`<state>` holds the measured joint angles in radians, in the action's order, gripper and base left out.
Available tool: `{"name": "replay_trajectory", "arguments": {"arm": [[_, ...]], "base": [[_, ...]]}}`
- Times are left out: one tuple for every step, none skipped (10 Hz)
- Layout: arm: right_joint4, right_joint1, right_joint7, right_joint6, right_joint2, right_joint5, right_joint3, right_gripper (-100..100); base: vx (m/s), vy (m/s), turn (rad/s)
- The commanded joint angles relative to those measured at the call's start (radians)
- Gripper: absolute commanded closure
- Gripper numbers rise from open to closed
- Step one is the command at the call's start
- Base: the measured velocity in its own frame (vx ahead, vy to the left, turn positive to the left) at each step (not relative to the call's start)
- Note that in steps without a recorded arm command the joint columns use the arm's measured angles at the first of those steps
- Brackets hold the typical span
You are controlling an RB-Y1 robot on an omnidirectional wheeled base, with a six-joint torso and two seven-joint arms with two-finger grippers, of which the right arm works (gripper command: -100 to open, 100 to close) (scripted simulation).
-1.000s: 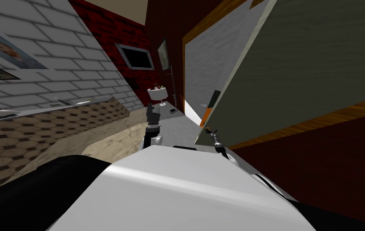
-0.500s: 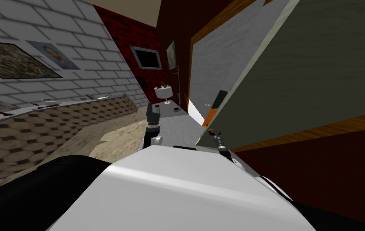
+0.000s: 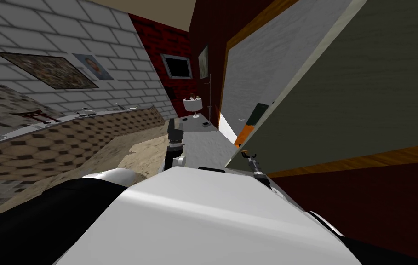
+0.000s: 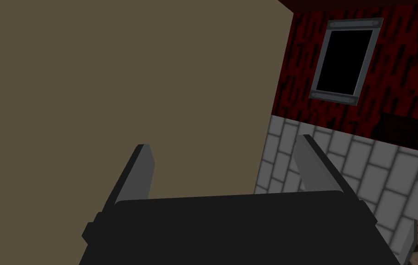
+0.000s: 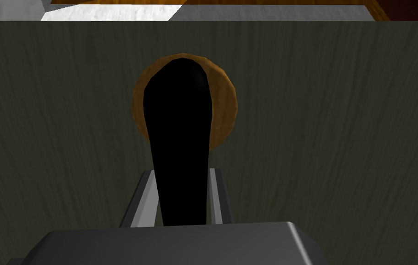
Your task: Pull the door open
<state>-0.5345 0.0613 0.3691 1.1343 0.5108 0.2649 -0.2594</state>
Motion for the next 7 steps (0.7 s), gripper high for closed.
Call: {"name": "replay_trajectory", "arguments": {"arm": [[0.028, 0.004, 0.012, 0.031, 0.0, -0.001, -0.009, 100], [0.034, 0.011, 0.018, 0.044, 0.006, 0.001, -0.011, 100], [0.031, 0.006, 0.014, 0.031, 0.007, 0.001, -0.008, 100], [0.039, 0.02, 0.021, 0.055, 0.013, 0.004, -0.017, 100], [0.041, 0.024, 0.022, 0.062, 0.014, 0.005, -0.019, 100], [0.045, 0.033, 0.025, 0.078, 0.018, 0.007, -0.025, 100], [0.049, 0.042, 0.029, 0.095, 0.022, 0.009, -0.032, 100]], "base": [[-0.124, -0.035, 0.073], [-0.117, -0.018, 0.103], [-0.057, -0.009, 0.011], [-0.104, -0.051, 0.171], [-0.164, -0.067, 0.171], [-0.171, -0.057, 0.139], [-0.202, -0.052, 0.18]]}}
